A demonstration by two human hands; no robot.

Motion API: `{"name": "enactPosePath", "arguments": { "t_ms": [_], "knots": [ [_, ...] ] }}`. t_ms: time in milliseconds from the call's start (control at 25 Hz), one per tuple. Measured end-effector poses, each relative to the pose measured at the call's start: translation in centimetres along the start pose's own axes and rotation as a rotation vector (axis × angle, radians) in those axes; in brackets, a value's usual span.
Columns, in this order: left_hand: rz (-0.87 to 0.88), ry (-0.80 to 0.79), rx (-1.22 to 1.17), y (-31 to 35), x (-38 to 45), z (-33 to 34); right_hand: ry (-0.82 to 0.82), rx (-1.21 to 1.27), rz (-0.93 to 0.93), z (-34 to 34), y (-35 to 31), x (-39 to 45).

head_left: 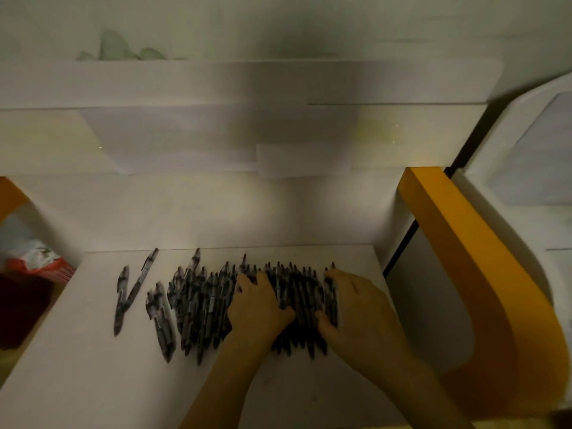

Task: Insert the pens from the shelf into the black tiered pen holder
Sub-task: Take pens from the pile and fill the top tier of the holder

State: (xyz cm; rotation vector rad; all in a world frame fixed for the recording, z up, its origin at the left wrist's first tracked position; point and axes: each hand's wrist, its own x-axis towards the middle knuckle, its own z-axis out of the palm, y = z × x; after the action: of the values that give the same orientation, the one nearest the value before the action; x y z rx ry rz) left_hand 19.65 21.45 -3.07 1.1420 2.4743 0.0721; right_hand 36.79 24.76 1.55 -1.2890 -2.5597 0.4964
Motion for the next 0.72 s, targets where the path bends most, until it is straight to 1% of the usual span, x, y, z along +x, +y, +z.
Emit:
{"name": "enactPosePath", "arguments": {
  "t_ms": [160, 280, 400, 520, 720],
  "knots": [
    [-0.038, -0.017, 0.030, 0.7, 0.2, -0.2, -0.010, -0.017, -0.011, 0.2, -0.1, 0.3],
    [-0.045, 0.040, 0.002, 1.1, 0.1, 0.0, -0.029, -0.022, -0.013, 0.4, 0.1, 0.6],
    [-0.003, 0.085, -0.054, 1.0, -0.1, 0.2, -0.035, -0.018, -0.020, 0.2, 0.3, 0.9],
    [0.048, 0.104, -0.158, 0.6, 0.3, 0.0, -0.018, -0.014, -0.043, -0.2, 0.4, 1.2],
    [0.105, 0.085, -0.343, -0.3, 0.5, -1.3, -0.004, -0.003, -0.062, -0.8, 0.0, 1.8]
  ]
}}
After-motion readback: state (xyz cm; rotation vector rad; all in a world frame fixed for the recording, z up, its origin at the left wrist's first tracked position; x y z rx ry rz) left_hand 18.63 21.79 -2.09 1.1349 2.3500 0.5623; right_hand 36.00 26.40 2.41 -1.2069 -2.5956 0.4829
